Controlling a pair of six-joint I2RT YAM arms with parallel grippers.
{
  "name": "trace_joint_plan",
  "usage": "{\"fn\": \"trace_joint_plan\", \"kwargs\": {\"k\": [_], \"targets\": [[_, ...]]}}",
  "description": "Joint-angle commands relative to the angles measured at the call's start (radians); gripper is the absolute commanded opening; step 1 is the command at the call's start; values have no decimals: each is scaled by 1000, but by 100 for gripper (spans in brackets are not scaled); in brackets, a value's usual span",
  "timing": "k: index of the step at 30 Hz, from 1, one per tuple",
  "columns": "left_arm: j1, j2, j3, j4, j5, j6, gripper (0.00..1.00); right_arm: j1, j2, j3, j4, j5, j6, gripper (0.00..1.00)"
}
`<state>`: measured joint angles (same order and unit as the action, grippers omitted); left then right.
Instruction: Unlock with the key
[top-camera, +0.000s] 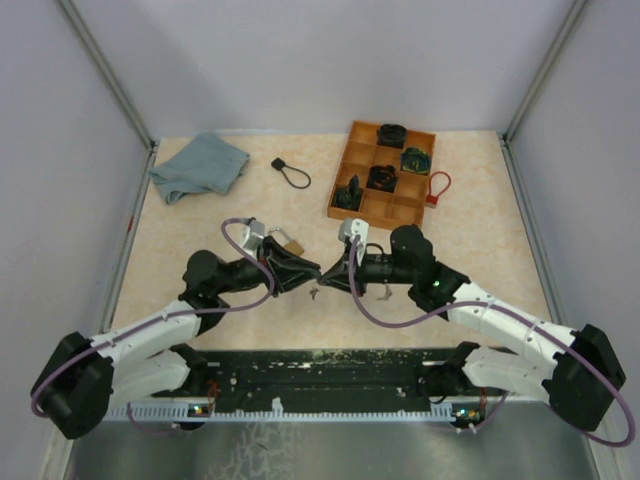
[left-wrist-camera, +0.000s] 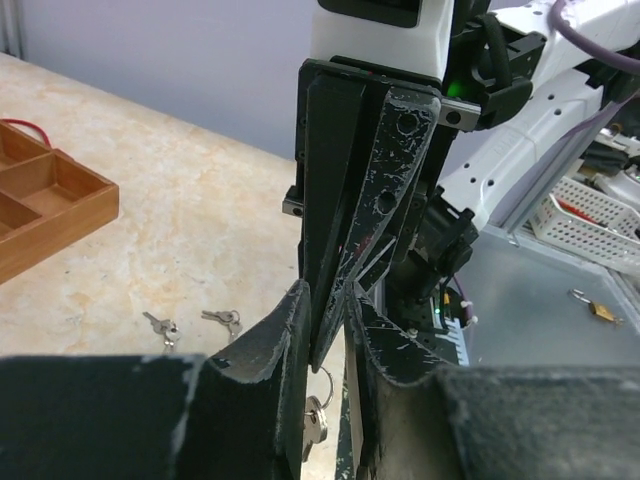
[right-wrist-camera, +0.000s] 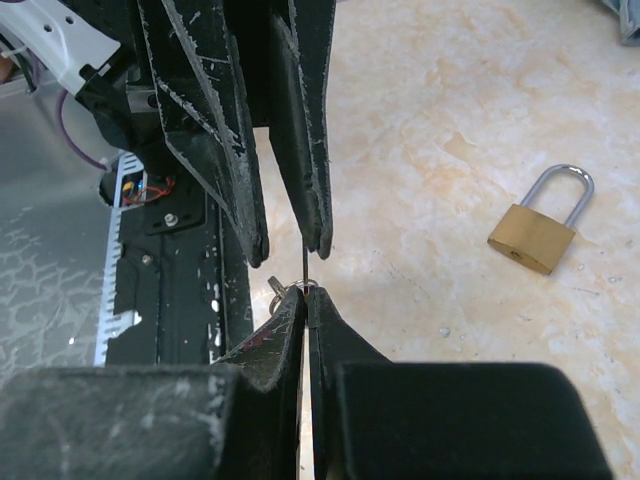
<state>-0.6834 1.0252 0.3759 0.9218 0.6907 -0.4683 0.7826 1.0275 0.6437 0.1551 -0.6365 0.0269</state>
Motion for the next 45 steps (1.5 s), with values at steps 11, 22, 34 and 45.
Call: {"fn": "trace_joint_plan", "kwargs": {"k": [11, 22, 34, 45], "targets": [[32, 63, -7, 129, 101, -115, 22, -40, -25, 22, 151, -55, 75, 0], [41, 38, -7, 61, 17, -93, 28, -42, -19, 15, 182, -68, 91, 0], [59, -18, -25, 90, -84, -108, 41, -41, -2, 4, 181, -71, 93, 0], [86, 22, -33, 107, -89, -138, 48, -41, 9, 1, 209, -91, 108, 0]]}}
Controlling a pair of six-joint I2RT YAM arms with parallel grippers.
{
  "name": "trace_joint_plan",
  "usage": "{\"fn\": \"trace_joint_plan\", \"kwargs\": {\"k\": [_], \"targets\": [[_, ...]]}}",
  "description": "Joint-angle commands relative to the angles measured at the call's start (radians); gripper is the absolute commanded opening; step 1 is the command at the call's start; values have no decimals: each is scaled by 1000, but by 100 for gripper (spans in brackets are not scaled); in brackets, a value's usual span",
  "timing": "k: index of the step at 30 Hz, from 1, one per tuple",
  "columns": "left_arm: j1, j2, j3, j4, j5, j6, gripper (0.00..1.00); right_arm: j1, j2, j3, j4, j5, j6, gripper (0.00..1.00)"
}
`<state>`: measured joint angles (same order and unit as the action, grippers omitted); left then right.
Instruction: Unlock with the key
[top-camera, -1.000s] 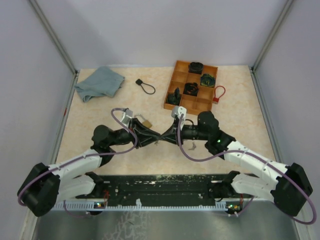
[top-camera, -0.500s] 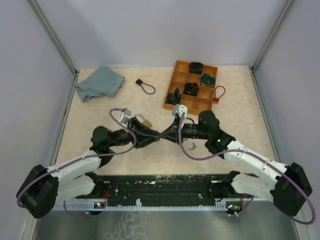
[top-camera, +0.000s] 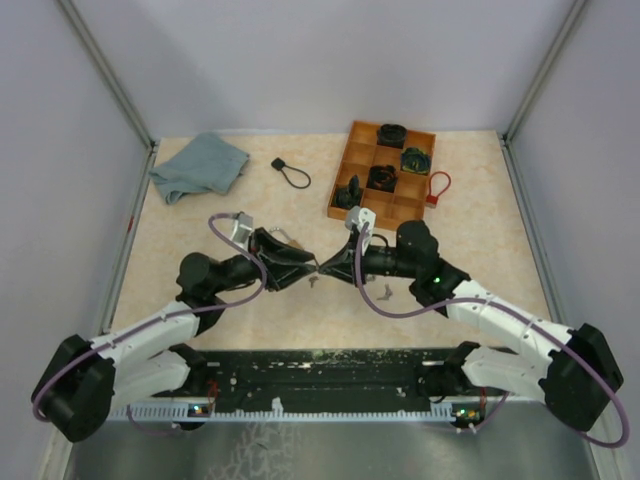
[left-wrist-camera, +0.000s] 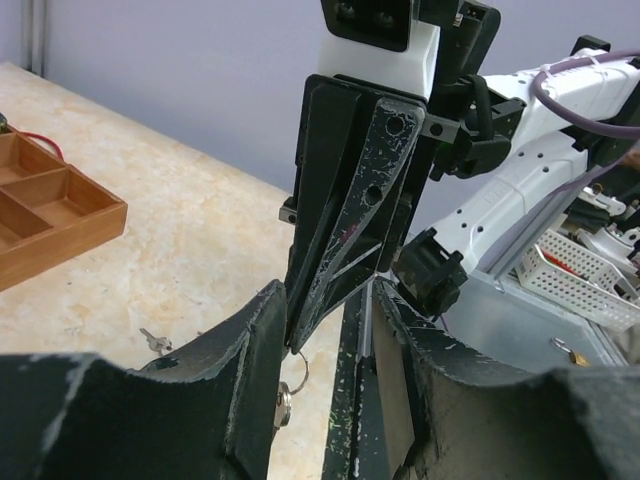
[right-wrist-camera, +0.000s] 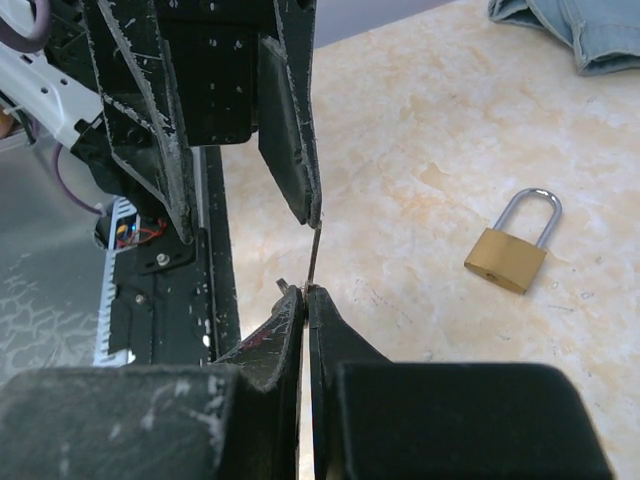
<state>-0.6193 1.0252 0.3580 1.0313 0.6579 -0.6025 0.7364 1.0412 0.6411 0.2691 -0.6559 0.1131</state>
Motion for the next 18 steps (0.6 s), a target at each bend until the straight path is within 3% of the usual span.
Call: {"fn": "trace_joint_plan", "kwargs": {"k": [1, 10, 18], "targets": [[24, 24, -18, 7, -57, -14, 49, 5, -3, 3, 96, -74, 22, 0], [44, 15, -34, 32, -78, -25, 51, 4, 2, -1, 95, -68, 22, 0], [44, 100, -46, 222, 92, -85, 50, 4, 25, 9, 99, -59, 30, 0]]}}
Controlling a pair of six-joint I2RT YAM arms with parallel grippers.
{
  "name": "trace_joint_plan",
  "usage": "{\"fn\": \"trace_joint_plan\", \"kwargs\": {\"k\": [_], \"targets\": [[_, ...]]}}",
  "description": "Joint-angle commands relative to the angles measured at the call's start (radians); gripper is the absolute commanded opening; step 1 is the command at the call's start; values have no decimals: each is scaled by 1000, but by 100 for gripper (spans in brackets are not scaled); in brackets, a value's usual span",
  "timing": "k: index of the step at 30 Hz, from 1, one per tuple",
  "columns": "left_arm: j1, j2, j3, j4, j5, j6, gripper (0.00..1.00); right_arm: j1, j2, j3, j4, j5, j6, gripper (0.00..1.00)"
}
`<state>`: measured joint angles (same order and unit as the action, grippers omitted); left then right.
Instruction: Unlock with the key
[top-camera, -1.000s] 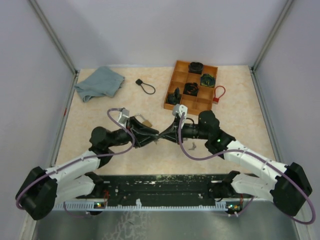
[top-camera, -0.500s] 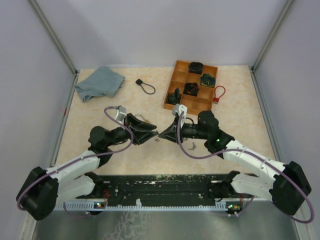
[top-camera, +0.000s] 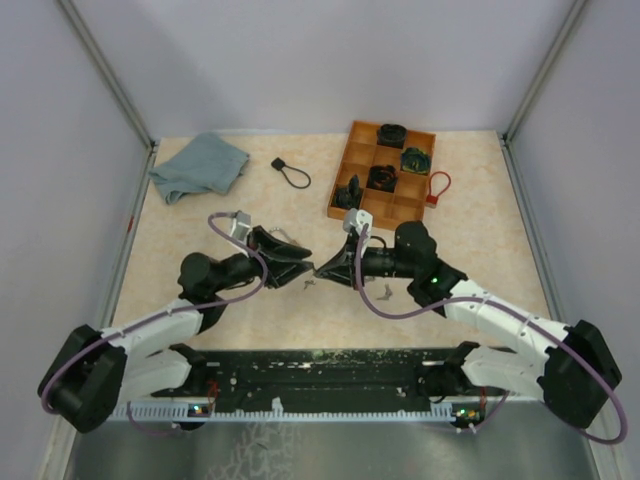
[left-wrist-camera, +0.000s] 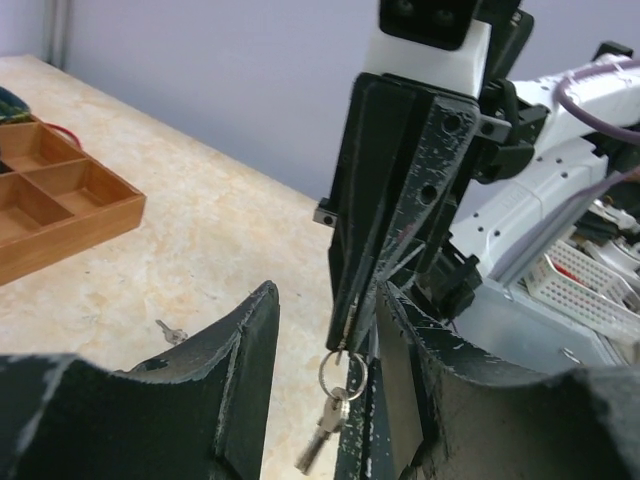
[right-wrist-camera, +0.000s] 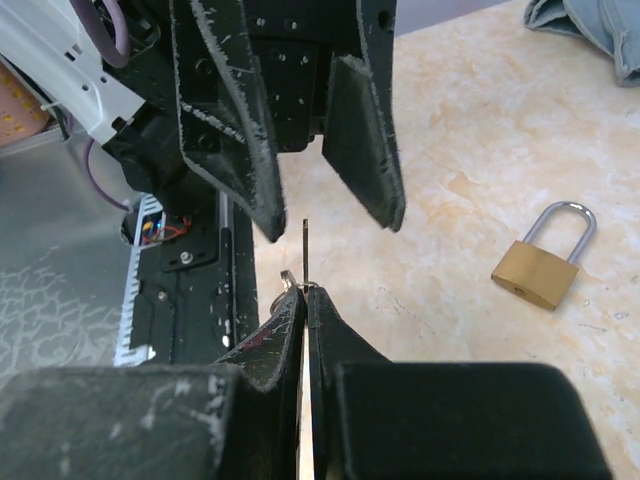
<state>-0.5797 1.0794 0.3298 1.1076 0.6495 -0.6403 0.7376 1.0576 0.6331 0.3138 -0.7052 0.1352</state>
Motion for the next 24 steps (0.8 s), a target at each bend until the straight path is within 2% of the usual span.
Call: {"fn": "trace_joint_plan", "kwargs": {"k": [1, 5, 9, 17, 20, 24], "targets": [[4, 59, -22, 183, 109, -61, 49, 3, 10, 17, 55, -11, 9, 0], [4, 83, -44, 269, 104, -103, 48, 3, 6, 16, 45, -1, 8, 0], [4, 77, -21, 208, 117, -83, 39, 3, -1, 16, 46, 1, 13, 0], [4, 83, -13, 193, 119, -90, 29, 4, 20, 21, 84, -18, 33, 0], [3, 86, -11, 197, 116, -94, 22, 3, 27, 20, 86, -24, 35, 0], [3, 102, 1, 213, 121, -112, 7, 3, 36, 19, 101, -38, 42, 0]]}}
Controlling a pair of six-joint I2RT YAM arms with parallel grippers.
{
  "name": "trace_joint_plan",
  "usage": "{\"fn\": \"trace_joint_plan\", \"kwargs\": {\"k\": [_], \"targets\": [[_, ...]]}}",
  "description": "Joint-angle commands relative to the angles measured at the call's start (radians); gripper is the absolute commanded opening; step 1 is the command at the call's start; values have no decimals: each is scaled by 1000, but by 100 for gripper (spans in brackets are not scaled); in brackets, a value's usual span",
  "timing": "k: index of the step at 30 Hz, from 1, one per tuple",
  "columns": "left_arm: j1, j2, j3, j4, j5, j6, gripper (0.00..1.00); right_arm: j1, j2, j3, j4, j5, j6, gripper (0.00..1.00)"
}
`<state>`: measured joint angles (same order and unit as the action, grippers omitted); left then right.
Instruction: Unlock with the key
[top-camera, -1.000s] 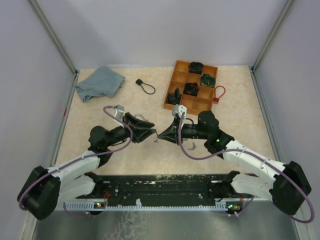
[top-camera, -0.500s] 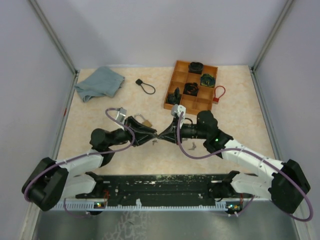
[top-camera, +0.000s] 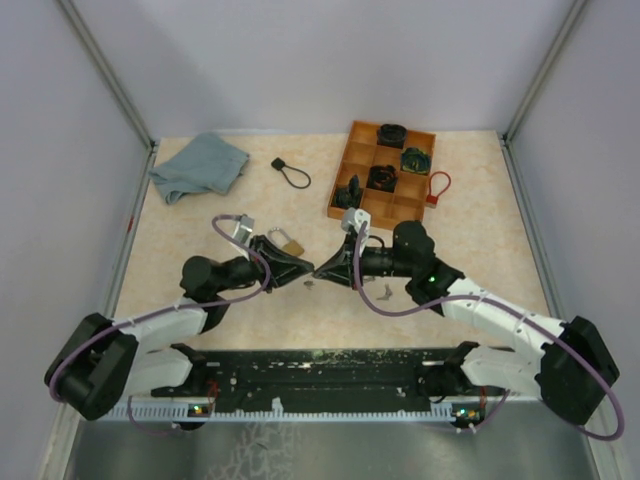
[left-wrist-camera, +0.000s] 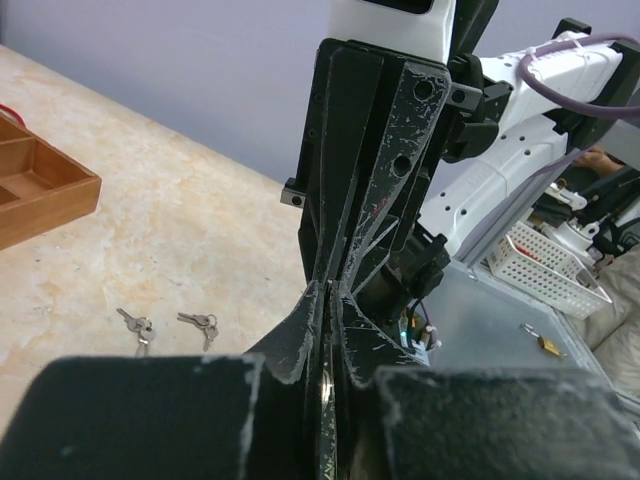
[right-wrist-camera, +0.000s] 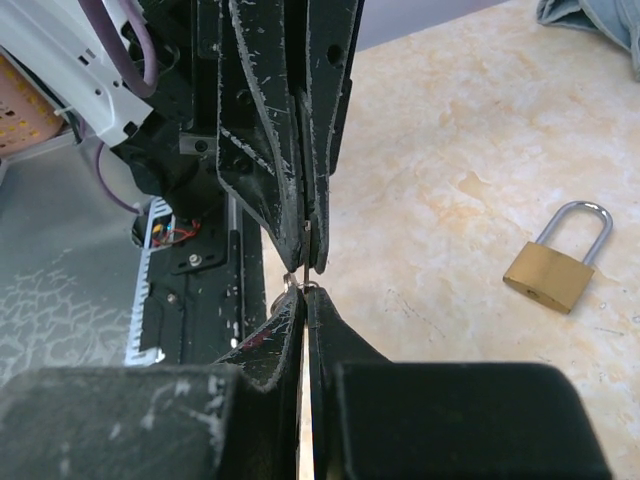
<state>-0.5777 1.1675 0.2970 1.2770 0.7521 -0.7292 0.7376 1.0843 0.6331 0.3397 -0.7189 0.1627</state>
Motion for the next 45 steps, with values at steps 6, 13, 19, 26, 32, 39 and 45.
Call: {"fn": "trace_joint_plan", "kwargs": {"k": [6, 13, 19, 26, 32, 39, 45], "targets": [[1, 42, 0, 142, -48, -102, 0, 3, 14, 17, 99, 2, 40, 0], [0, -6, -86, 177, -276, -179, 0, 3, -59, -93, 307, 148, 229, 37], [-10, -34, -108, 157, -387, -232, 0, 7, -4, -204, 615, 218, 425, 44], [-26, -32, -114, 159, -431, -245, 0, 51, 86, -247, 860, 317, 550, 46], [-38, -36, -110, 154, -445, -229, 0, 89, 127, -236, 875, 400, 570, 46], [-51, -38, -108, 160, -450, -227, 0, 101, 142, -227, 848, 464, 558, 44], [-60, -31, -108, 172, -464, -227, 0, 103, 175, -210, 874, 430, 564, 40]]}}
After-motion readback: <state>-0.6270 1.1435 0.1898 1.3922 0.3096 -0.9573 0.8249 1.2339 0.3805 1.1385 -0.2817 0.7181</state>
